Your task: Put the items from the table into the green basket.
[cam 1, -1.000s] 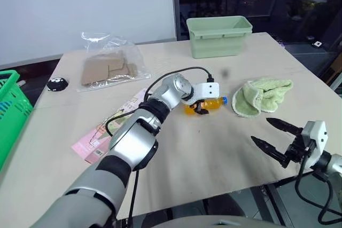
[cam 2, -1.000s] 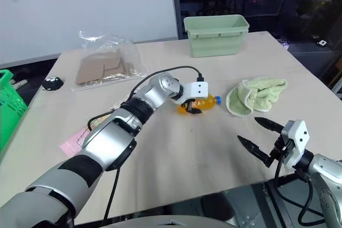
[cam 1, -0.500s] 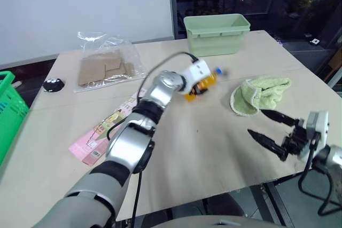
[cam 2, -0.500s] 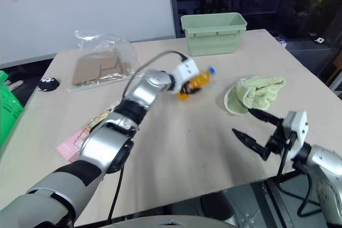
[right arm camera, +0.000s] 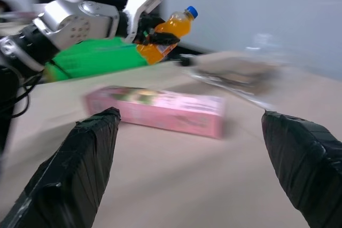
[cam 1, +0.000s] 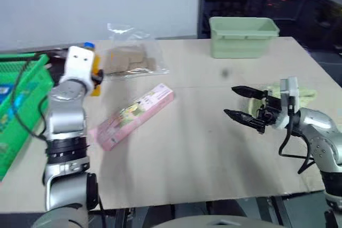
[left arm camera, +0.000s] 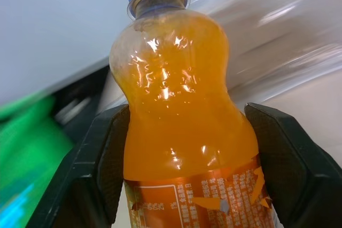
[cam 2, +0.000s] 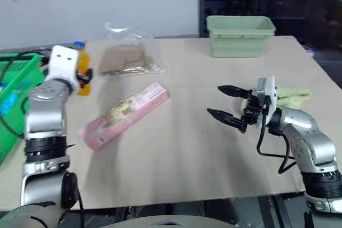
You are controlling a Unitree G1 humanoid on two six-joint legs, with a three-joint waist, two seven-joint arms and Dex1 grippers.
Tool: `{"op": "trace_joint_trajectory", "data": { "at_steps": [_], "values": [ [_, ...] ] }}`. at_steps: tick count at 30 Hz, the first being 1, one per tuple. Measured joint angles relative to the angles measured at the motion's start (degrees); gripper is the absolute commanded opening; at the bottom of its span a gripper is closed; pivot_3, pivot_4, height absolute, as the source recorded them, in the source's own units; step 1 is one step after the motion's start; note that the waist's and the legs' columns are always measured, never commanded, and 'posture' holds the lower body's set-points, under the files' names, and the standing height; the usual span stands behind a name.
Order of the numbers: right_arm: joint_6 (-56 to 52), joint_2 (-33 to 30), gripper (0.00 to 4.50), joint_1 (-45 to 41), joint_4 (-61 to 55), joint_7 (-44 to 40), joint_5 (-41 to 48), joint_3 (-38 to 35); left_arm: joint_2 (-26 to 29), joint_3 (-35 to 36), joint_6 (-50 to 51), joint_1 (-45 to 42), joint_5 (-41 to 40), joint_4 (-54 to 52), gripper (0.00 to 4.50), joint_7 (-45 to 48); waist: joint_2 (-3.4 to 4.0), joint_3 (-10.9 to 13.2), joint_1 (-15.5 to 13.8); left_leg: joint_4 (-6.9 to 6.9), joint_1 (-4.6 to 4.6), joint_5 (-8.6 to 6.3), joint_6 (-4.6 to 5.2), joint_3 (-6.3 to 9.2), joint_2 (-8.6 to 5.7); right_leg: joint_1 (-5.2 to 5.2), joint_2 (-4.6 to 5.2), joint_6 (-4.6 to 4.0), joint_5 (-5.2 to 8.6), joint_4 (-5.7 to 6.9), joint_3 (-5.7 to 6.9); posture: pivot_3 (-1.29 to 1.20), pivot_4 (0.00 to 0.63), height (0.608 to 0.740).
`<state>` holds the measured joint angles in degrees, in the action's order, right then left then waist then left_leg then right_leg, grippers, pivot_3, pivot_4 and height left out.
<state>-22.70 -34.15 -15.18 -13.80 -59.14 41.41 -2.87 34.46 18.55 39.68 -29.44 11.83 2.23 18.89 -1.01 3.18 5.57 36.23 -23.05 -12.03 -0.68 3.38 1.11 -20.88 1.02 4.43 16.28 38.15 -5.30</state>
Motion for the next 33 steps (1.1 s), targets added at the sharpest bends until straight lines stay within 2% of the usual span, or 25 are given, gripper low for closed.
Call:
{"op": "trace_joint_trajectory", "data": {
  "at_steps": [3,8,12,18,19,20,22,25,28,31,33],
  "values": [
    [-0.5,1.4,4.5,-4.1,2.8,-2.3,-0.7,2.7,1.5,4.5,0.0,4.9,-0.6,-2.0,2.84,-1.8,-0.14,0.1,-4.8,0.07,-0.03,0.01,-0.02,-0.07,-0.08,0.08,0.11,-0.03,-0.01,-0.1,0.28,0.14,0.0,0.74],
    [-0.3,3.6,4.5,-7.2,4.2,-2.8,-1.9,3.7,2.1,7.5,-0.1,8.9,-1.9,-2.4,2.84,-3.5,-0.37,0.0,-9.3,0.09,-0.11,0.11,-0.2,0.15,-0.09,0.12,0.14,-0.17,-0.07,-0.14,0.61,0.16,0.0,0.74],
    [-0.3,4.3,4.5,-7.4,5.9,-2.5,-2.6,3.8,2.1,7.4,-1.1,8.9,-3.8,-3.0,2.84,-3.8,-0.41,0.0,-10.7,0.09,-0.1,0.21,-0.36,0.16,-0.05,0.12,0.09,-0.36,-0.18,-0.15,0.66,0.14,0.0,0.74],
    [0.8,3.8,4.5,-5.4,5.8,-2.4,-3.6,2.6,2.1,5.7,-3.2,7.6,-5.5,-2.9,2.84,-4.7,-0.41,-0.1,-10.6,0.03,-0.14,0.3,-0.46,0.52,-0.19,0.37,0.13,-0.38,-0.19,-0.2,0.97,0.11,0.0,0.74],
    [0.8,3.8,4.5,-4.9,5.7,-2.3,-3.7,2.5,2.1,5.7,-3.5,7.5,-5.6,-2.7,2.84,-5.2,-0.36,0.0,-9.8,0.01,-0.18,0.4,-0.59,1.32,-0.57,0.61,0.26,-0.43,-0.14,-0.23,1.5,0.1,0.0,0.74],
    [0.5,3.7,4.5,-4.1,4.9,-1.9,-3.6,2.3,2.1,5.6,-4.3,7.2,-5.9,-2.3,2.84,-5.9,-0.23,0.1,-8.8,-0.06,-0.14,0.55,-0.79,2.86,-1.29,1.08,0.62,-0.59,0.14,-0.28,2.65,0.1,0.0,0.74],
    [0.3,3.7,4.5,-3.8,3.8,-1.5,-3.3,2.1,2.1,5.6,-5.7,6.6,-6.0,-1.3,2.84,-7.0,-0.12,0.1,-7.3,-0.37,0.16,0.82,-1.22,5.29,-2.55,1.6,1.01,-0.35,0.67,-0.21,3.93,0.1,0.0,0.74],
    [0.3,3.7,4.5,-3.9,2.6,-0.6,-2.7,1.6,3.1,5.7,-9.2,4.3,-5.9,-0.2,2.84,-9.4,-0.11,0.2,-6.1,-1.15,0.24,1.48,-2.21,7.7,-3.07,1.86,1.08,-0.69,0.94,-0.19,5.5,0.08,0.0,0.74],
    [0.0,3.8,4.5,-3.8,1.8,0.1,-2.0,1.0,6.0,5.9,-12.3,2.1,-5.5,1.2,2.84,-11.9,0.03,0.2,-4.3,-1.75,0.41,2.05,-2.77,9.54,-3.53,2.32,1.34,-1.4,1.39,0.0,7.11,0.08,0.0,0.74],
    [-0.8,3.9,4.5,-3.8,0.8,1.2,-1.1,0.1,8.0,6.4,-13.8,1.8,-5.3,4.7,2.84,-13.0,0.47,0.4,-1.8,-2.42,0.93,2.64,-2.65,11.18,-4.62,3.15,2.26,-1.44,1.95,0.13,8.65,0.08,0.0,0.74],
    [-1.1,4.2,4.5,-3.9,0.6,1.8,-0.6,0.1,8.8,6.4,-14.9,2.1,-5.4,8.0,2.84,-13.0,0.54,0.4,-1.3,-2.49,1.13,2.65,-2.65,11.3,-4.96,3.22,2.72,-1.31,2.37,0.55,8.83,0.08,0.0,0.74]
  ]
}}
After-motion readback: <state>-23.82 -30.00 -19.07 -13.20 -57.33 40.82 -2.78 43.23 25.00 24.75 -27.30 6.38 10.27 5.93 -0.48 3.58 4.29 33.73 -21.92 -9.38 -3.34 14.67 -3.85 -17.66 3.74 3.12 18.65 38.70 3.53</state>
